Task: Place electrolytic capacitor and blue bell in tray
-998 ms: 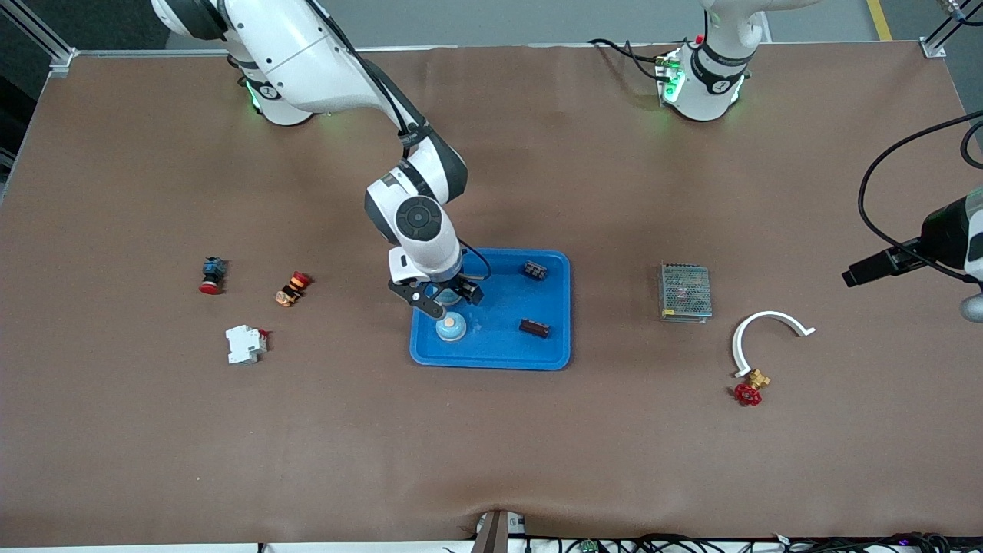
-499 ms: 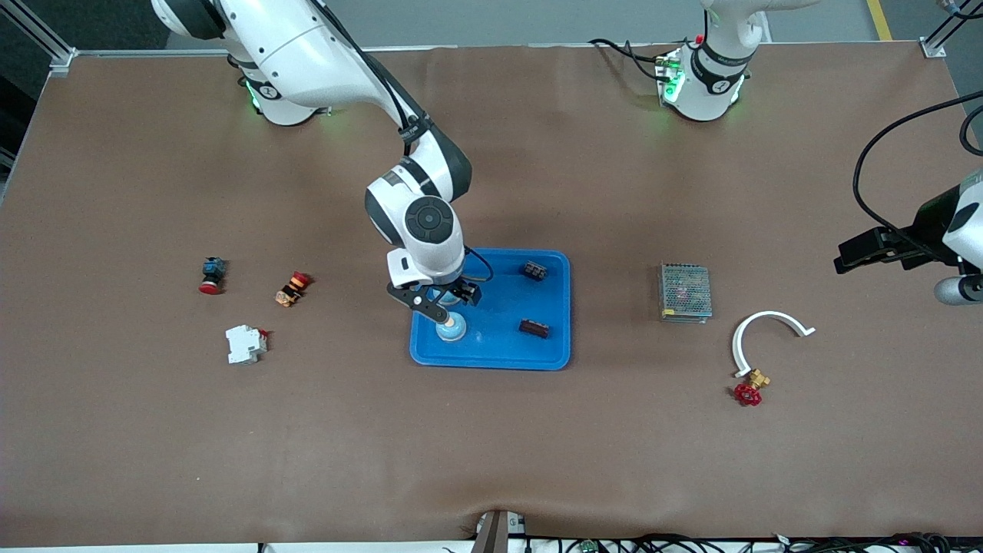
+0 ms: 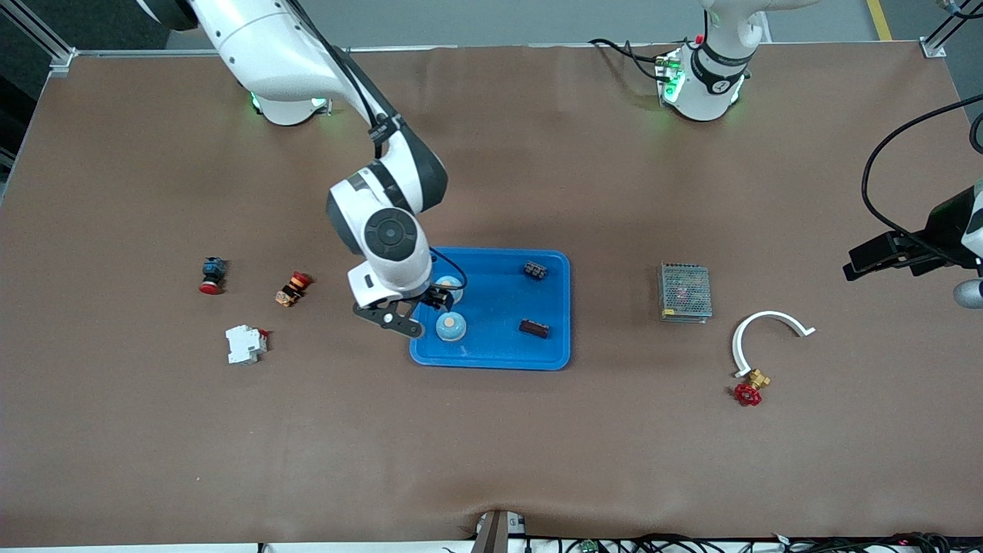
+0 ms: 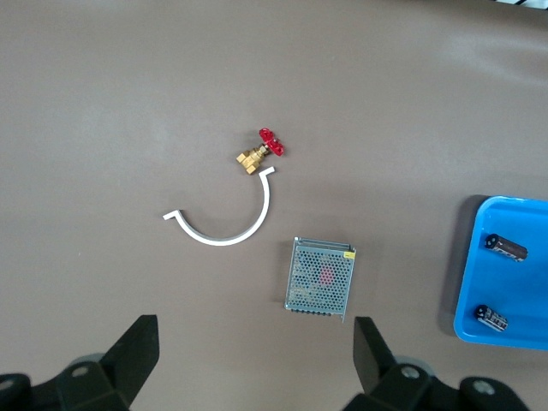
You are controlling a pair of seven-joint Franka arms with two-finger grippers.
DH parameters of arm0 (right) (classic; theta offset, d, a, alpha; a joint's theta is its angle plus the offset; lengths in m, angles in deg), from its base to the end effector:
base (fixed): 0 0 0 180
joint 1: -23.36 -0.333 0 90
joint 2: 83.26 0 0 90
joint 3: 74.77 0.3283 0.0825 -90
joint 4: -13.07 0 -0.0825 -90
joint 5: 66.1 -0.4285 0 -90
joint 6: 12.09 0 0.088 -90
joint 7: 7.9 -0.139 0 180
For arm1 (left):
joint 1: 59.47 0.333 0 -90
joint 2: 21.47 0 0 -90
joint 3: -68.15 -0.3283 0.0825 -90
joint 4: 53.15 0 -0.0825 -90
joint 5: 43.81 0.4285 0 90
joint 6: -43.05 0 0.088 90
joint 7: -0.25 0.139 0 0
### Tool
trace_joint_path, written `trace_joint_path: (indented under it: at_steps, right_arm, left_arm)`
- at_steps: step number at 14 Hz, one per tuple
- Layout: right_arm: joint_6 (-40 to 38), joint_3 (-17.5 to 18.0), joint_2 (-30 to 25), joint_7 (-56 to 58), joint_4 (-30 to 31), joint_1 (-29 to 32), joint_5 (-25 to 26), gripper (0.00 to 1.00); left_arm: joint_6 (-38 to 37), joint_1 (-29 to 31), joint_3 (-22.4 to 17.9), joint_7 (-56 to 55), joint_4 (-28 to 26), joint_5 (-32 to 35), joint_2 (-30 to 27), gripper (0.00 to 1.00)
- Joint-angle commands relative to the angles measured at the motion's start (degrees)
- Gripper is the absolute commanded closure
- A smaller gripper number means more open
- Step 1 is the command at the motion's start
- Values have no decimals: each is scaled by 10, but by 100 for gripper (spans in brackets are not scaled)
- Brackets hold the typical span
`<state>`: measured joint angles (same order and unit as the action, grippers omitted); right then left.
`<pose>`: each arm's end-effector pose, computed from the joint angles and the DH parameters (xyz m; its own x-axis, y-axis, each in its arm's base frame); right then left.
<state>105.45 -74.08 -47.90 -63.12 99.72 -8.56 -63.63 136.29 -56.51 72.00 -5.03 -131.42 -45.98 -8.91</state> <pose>0.6269 0.3956 0.2504 0.9300 -0.3671 -0.0203 -0.3644 -0.9277 0.0810 0.6751 -0.0109 0.5771 0.9960 0.0808 0.0374 0.0786 -0.9953 0.0561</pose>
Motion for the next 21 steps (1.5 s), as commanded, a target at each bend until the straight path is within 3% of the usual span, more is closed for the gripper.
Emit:
trace_joint_path:
  at_steps: [1, 7, 11, 21]
  right_arm:
    - [-25, 7, -18, 7, -9, 18, 8, 0]
    - [-55, -11, -27, 72, -11, 27, 32, 0]
    - [-62, -13, -36, 163, -10, 66, 32, 0]
    - [-64, -14, -69, 453, -21, 194, 31, 0]
  left_arm:
    - [4, 1, -3, 1, -13, -15, -22, 0]
    - [6, 2, 1, -14, -24, -9, -33, 0]
    - [73, 6, 1, -13, -107, -13, -90, 0]
    - [75, 8, -3, 1, -99, -9, -86, 0]
